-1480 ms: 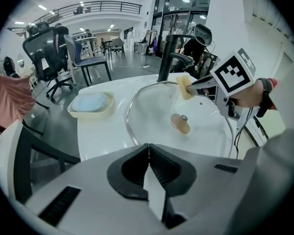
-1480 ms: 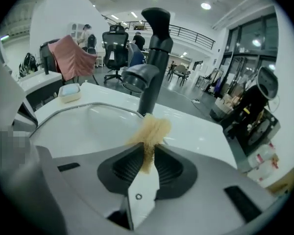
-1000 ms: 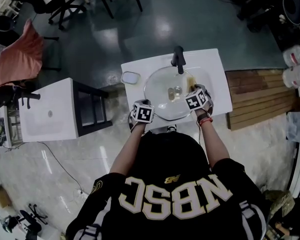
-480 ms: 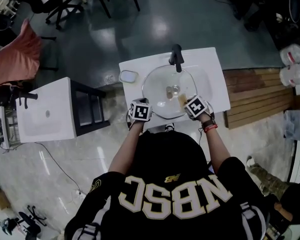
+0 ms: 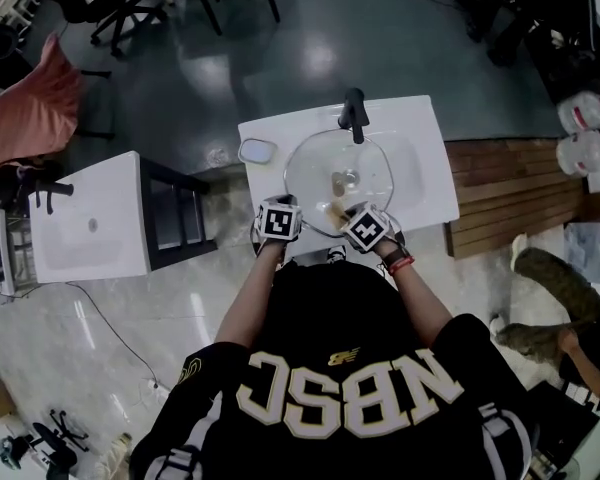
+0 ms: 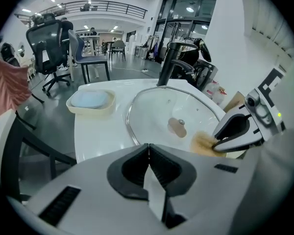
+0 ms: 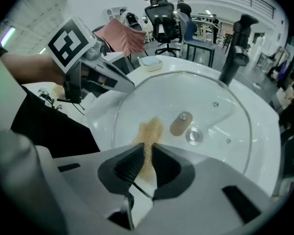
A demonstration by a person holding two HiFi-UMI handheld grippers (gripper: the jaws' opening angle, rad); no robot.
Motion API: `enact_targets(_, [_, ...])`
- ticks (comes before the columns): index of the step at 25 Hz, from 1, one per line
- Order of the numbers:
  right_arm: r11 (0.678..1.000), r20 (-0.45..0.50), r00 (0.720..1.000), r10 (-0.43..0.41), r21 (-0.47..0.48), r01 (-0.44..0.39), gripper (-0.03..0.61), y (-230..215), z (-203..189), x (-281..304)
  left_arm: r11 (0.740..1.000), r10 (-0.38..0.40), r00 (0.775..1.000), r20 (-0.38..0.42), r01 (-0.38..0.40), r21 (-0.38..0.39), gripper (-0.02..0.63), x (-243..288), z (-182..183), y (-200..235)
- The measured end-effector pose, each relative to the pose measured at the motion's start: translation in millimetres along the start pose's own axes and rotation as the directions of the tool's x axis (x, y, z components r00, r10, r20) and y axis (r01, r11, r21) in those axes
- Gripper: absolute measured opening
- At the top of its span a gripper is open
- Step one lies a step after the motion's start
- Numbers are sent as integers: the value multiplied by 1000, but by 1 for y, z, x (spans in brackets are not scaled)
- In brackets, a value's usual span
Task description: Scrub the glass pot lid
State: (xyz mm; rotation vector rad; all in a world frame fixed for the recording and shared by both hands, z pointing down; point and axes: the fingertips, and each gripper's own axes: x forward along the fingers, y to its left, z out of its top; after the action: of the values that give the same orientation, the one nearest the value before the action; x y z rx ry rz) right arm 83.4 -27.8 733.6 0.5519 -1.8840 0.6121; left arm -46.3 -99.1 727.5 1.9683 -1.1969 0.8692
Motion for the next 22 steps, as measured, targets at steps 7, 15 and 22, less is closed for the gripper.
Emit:
enact_targets(7, [1000,108,994,29,6,-30,60,21,43,21,999,-52,998,23,52,-9,18,1,4,-8])
enact_targets(15, [998,168,984,-58,31,53,60,8,80,43,997,-69,998,-5,69,20,18,3,1,-9])
enact_targets(22, [995,228,970,-89,74,73,61,-12,114,49,993,-69,998,-3,69,93,18,2,1,-12])
